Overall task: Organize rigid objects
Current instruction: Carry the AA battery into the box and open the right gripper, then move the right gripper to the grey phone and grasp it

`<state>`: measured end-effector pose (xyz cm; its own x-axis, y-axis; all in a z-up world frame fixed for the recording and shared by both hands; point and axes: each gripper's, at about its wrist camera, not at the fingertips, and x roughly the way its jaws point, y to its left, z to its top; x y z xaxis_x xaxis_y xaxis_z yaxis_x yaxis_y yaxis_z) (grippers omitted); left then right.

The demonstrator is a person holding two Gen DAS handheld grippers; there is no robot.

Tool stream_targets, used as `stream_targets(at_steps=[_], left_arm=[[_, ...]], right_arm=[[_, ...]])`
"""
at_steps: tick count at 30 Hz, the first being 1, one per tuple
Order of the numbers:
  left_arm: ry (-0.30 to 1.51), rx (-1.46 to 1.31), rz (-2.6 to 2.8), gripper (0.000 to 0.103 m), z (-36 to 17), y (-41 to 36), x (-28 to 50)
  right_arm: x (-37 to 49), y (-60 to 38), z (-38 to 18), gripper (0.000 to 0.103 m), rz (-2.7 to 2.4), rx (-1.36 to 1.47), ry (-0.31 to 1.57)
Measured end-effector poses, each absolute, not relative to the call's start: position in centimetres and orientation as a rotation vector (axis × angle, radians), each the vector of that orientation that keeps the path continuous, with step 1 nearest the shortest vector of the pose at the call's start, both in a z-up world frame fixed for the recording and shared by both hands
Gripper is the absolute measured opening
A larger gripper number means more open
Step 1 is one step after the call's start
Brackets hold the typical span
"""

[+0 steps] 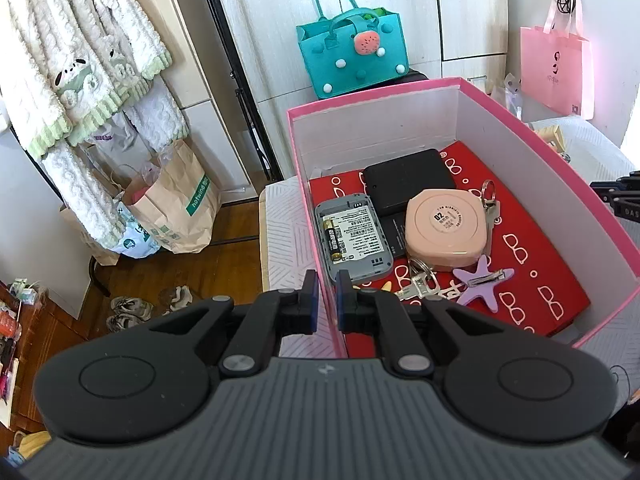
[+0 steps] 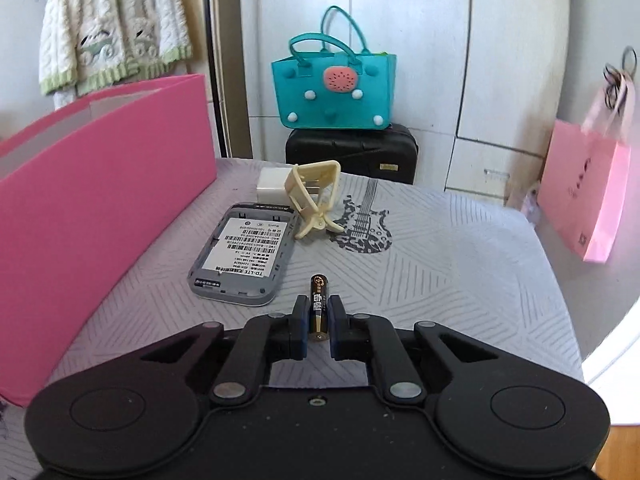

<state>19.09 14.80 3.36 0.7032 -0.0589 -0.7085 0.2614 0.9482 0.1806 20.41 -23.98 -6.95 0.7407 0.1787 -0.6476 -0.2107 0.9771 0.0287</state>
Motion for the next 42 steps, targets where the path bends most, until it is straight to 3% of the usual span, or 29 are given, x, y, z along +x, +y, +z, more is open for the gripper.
stream_targets(at_steps=[12, 25, 32, 42], left_arm=[[0.754, 0.315, -0.191, 0.006, 3.2, 14.8, 19.1], [0.765, 0.315, -0.218, 0.006, 3.4, 15.1, 19.2], [0.76, 0.308, -0.234, 0.007, 3.4, 15.4, 19.2], [0.759, 0.289, -0.248, 0.007, 3.5, 15.8, 19.3]], right_arm=[[19.0, -24.2, -5.1, 0.012, 0.218, -0.02, 0.662], [16.1, -18.6, 3.7, 0.012, 0.548, -0.009, 0.459], [19.1, -13.0, 4.2, 0.012, 0.895, 0.027, 0.653], [21.8, -6.7, 1.8, 0.016, 0.988, -0.035, 0.842]])
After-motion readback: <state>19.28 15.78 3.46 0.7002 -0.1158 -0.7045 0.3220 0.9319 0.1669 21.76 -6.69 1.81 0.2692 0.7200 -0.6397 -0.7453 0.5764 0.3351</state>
